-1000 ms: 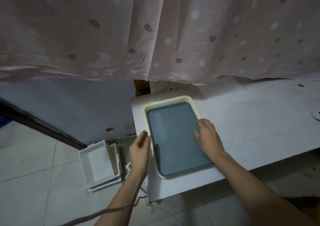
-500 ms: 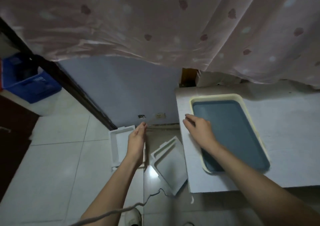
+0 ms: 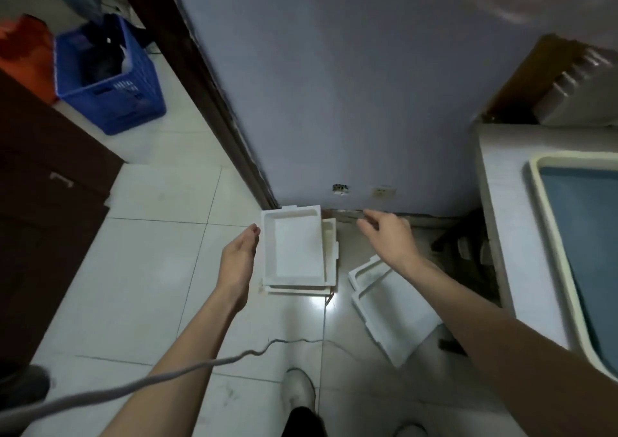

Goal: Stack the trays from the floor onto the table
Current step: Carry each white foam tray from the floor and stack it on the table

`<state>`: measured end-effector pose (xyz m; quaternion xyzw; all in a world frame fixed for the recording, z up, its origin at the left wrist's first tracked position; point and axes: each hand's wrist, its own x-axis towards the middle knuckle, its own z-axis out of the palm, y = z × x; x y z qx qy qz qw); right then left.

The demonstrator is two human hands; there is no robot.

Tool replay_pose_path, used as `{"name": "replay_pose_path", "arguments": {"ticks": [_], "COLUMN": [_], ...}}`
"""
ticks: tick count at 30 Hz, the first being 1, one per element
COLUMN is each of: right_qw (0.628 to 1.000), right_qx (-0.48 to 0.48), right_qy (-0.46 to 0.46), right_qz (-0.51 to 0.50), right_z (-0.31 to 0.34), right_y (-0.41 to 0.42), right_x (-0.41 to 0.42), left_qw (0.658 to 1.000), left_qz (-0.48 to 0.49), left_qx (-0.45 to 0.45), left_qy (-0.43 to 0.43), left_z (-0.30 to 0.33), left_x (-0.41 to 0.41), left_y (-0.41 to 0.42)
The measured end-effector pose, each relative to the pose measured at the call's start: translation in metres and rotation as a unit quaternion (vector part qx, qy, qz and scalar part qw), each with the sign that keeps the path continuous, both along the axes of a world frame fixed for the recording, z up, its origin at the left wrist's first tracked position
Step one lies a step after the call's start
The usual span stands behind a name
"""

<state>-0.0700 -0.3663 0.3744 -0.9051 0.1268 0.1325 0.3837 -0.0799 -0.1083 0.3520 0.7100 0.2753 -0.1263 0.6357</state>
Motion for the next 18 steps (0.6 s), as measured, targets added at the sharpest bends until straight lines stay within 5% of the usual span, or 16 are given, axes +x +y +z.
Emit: {"name": "replay_pose_path", "arguments": {"ticks": [18], "right_qw": [0.998], "right_qx": [0.011], "right_qy": [0.065], "right_qz": [-0.012], "right_z": [-0.309], "right_y": [0.039], "right_x": [0.06], "left_qw": [0.999], "left_qz": [-0.002], "left_qx": [0.018], "left_qy": [-0.027], "left_z": [-0.29], "left_x": [0.075], "left_y": [0.048]}}
